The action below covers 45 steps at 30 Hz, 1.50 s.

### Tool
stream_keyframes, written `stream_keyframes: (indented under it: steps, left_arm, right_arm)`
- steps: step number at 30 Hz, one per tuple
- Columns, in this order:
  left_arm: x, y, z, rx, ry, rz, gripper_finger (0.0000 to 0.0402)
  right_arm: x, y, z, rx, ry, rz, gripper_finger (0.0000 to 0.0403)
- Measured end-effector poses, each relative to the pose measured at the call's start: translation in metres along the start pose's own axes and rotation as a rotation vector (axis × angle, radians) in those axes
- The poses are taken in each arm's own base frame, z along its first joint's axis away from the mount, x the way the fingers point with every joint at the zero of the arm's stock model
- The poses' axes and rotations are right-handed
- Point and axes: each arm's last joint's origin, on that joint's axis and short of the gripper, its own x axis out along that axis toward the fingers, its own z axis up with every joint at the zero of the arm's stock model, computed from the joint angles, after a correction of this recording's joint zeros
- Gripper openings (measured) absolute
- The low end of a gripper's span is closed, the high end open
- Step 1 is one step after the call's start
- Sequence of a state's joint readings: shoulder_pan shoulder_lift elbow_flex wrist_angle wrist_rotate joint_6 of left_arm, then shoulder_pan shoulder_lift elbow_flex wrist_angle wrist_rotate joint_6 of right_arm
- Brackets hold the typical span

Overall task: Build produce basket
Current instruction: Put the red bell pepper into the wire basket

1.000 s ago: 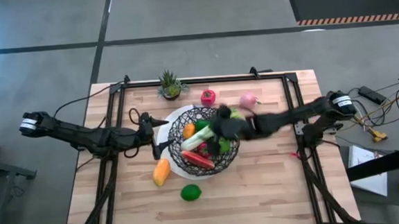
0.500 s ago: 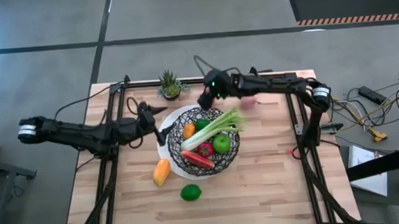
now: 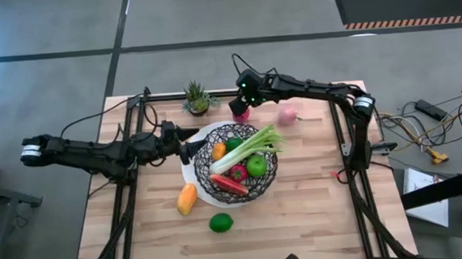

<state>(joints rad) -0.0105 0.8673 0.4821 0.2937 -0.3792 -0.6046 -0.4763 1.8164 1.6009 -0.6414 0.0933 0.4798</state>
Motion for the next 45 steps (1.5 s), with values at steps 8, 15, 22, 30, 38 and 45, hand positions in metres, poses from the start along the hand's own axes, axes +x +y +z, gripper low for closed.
stream_keyframes:
  steps: [8,15,22,30,38,45]
  left_arm:
    - [0.001,0.003,0.002,-0.056,-0.006,0.005,0.0361]
    - [0.003,0.003,0.014,-0.078,-0.048,0.019,0.0361]
    - [0.005,0.002,0.025,-0.039,-0.063,-0.003,0.0361]
    - [0.006,0.003,0.028,-0.035,-0.06,-0.013,0.0361]
    - [0.006,0.004,0.028,-0.016,-0.06,-0.012,0.0361]
    - [0.006,0.004,0.028,-0.012,-0.061,-0.01,0.0361]
  right_arm:
    - [0.032,0.007,0.005,0.012,0.099,-0.027,0.0255]
    - [0.058,0.014,0.016,-0.032,0.211,-0.092,0.0249]
    - [0.069,0.025,0.027,-0.104,0.266,-0.098,0.0201]
    - [0.068,0.026,0.029,-0.126,0.283,-0.102,0.0141]
    - [0.067,0.033,0.026,-0.181,0.275,-0.095,0.0087]
    - [0.065,0.045,0.02,-0.253,0.262,-0.098,0.0039]
